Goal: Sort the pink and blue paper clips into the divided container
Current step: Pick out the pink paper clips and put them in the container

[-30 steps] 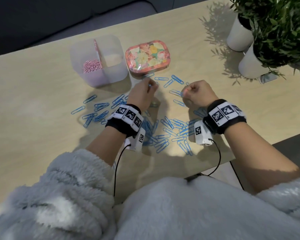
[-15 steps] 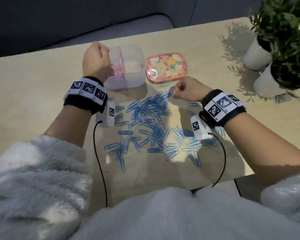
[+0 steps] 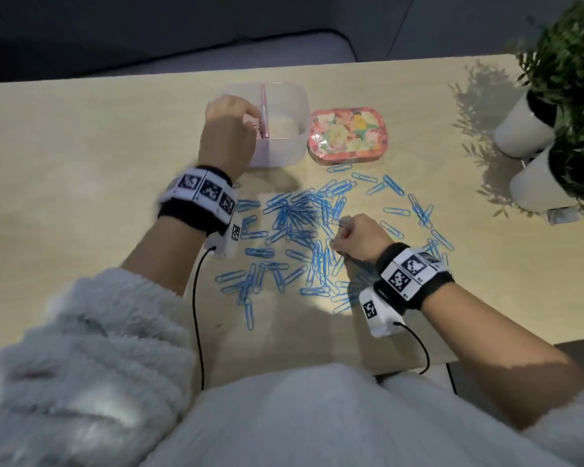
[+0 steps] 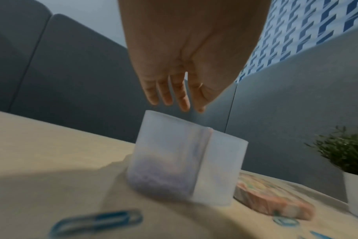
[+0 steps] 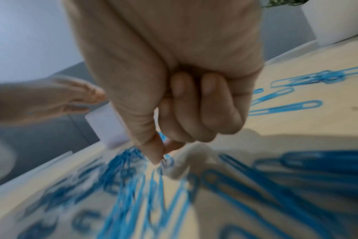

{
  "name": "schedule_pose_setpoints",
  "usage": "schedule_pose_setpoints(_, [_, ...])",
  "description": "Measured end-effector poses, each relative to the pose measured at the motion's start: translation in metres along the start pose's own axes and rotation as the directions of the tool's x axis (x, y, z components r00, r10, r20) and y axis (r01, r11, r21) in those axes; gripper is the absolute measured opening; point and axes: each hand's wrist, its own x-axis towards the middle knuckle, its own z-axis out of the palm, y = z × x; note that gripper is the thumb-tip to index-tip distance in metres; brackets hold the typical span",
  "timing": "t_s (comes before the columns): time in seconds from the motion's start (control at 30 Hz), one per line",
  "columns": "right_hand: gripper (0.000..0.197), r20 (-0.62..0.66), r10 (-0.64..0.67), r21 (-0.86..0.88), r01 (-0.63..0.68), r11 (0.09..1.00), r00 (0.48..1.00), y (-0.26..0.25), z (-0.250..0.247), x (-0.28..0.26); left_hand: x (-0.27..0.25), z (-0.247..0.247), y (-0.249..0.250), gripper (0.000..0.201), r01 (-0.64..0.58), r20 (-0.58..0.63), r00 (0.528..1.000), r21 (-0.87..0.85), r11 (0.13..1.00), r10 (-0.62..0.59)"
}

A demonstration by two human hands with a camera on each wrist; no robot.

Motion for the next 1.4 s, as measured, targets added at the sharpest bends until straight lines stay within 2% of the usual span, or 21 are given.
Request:
schedule_pose_setpoints(0.07, [0.031,-0.036,-0.048,0.146,0.053,0.988,0.998,-0.014,-0.012,0.002,-0.026,-0.004,-0.008,0.026,-0.071,-0.057,0.996,0.028,0.997,0.072])
schedule_pose_setpoints(0.13, [0.029,-0.059,-0.088,0.266,0.101,0.959,0.994,-0.04,-0.034,0.005,-0.053,-0.009,-0.019,0.022,-0.012,-0.059,0.998,0.05,0.999,0.015])
schedule_pose_setpoints(0.2, [0.022,-0.06,-0.175,0.347,0.185,0.919,0.983,-0.077,-0.056,0.008,-0.073,-0.009,-0.033,0.019,0.069,0.029,0.997,0.064,0.996,-0.071])
schedule_pose_setpoints(0.3, [0.021,-0.101,-0.268,0.404,0.285,0.869,0.958,-0.131,-0.072,0.021,-0.094,-0.008,-0.051,0.019,0.162,0.183,0.968,0.066,0.985,-0.172])
schedule_pose_setpoints(0.4, [0.026,-0.113,-0.253,0.515,0.275,0.812,0.961,-0.178,-0.069,0.034,-0.112,-0.008,-0.056,0.02,0.195,0.242,0.948,0.067,0.979,-0.205])
schedule_pose_setpoints(0.53, [0.028,-0.077,-0.137,0.681,0.153,0.716,0.988,-0.21,-0.051,0.057,-0.123,-0.011,-0.056,0.021,0.263,0.252,0.935,-0.02,0.965,-0.249])
schedule_pose_setpoints(0.63, [0.02,-0.085,-0.182,0.562,0.197,0.803,0.98,-0.212,-0.048,0.061,-0.122,-0.015,-0.054,0.021,0.266,0.235,0.937,-0.006,0.964,-0.257])
schedule_pose_setpoints(0.7, [0.029,-0.213,-0.198,0.555,0.285,0.781,0.957,-0.201,-0.053,0.058,-0.12,-0.017,-0.054,0.024,0.257,0.229,0.941,-0.001,0.966,-0.25])
schedule_pose_setpoints(0.77, [0.027,-0.399,-0.196,0.563,0.408,0.718,0.896,-0.178,-0.052,0.049,-0.117,-0.017,-0.055,0.026,0.241,0.229,0.944,0.011,0.971,-0.237])
schedule_pose_setpoints(0.8, [0.026,-0.421,-0.219,0.534,0.436,0.725,0.88,-0.163,-0.048,0.045,-0.117,-0.016,-0.054,0.026,0.221,0.24,0.945,0.03,0.975,-0.221])
schedule_pose_setpoints(0.87, [0.03,-0.323,-0.318,0.377,0.429,0.821,0.891,-0.124,-0.031,0.039,-0.12,-0.01,-0.051,0.025,0.168,0.297,0.936,0.086,0.982,-0.187])
schedule_pose_setpoints(0.93, [0.032,-0.178,-0.353,0.091,0.373,0.923,0.918,-0.08,-0.009,0.03,-0.128,-0.003,-0.043,0.027,0.099,0.369,0.918,0.143,0.985,-0.146])
schedule_pose_setpoints(1.0, [0.037,-0.113,-0.395,-0.224,0.364,0.904,0.912,-0.043,0.01,0.018,-0.141,0.001,-0.035,0.045,0.021,0.435,0.896,0.153,0.988,-0.087])
schedule_pose_setpoints(1.03, [0.037,-0.096,-0.423,-0.307,0.378,0.874,0.901,-0.031,0.017,0.01,-0.148,0.003,-0.032,0.054,-0.01,0.464,0.884,0.142,0.99,-0.057])
schedule_pose_setpoints(1.1, [0.036,-0.11,-0.497,-0.299,0.448,0.842,0.861,-0.014,0.021,-0.007,-0.158,0.005,-0.029,0.061,-0.042,0.497,0.867,0.126,0.991,-0.026])
schedule_pose_setpoints(1.17, [0.041,-0.219,-0.524,-0.207,0.485,0.849,0.823,-0.002,0.013,-0.017,-0.157,0.003,-0.029,0.06,-0.013,0.464,0.885,0.1,0.995,-0.034])
schedule_pose_setpoints(1.23, [0.037,-0.41,-0.413,-0.116,0.403,0.908,0.813,0.004,-0.007,-0.009,-0.145,0.001,-0.037,0.052,0.044,0.345,0.936,0.083,0.996,-0.07])
schedule_pose_setpoints(1.27, [0.032,-0.481,-0.318,-0.11,0.304,0.946,0.817,0.005,-0.02,0.0,-0.136,0.002,-0.044,0.047,0.084,0.276,0.955,0.092,0.992,-0.106])
schedule_pose_setpoints(1.33, [0.032,-0.492,-0.175,-0.234,0.064,0.97,0.853,0.004,-0.043,0.019,-0.116,0.004,-0.053,0.043,0.193,0.21,0.954,0.127,0.973,-0.216])
schedule_pose_setpoints(1.37, [0.036,-0.456,-0.147,-0.312,-0.003,0.95,0.878,0.002,-0.049,0.027,-0.108,0.006,-0.054,0.046,0.243,0.22,0.936,0.158,0.957,-0.273])
schedule_pose_setpoints(1.4, [0.04,-0.424,-0.15,-0.365,-0.017,0.931,0.893,-0.002,-0.051,0.033,-0.101,0.009,-0.053,0.049,0.27,0.245,0.917,0.202,0.941,-0.315])
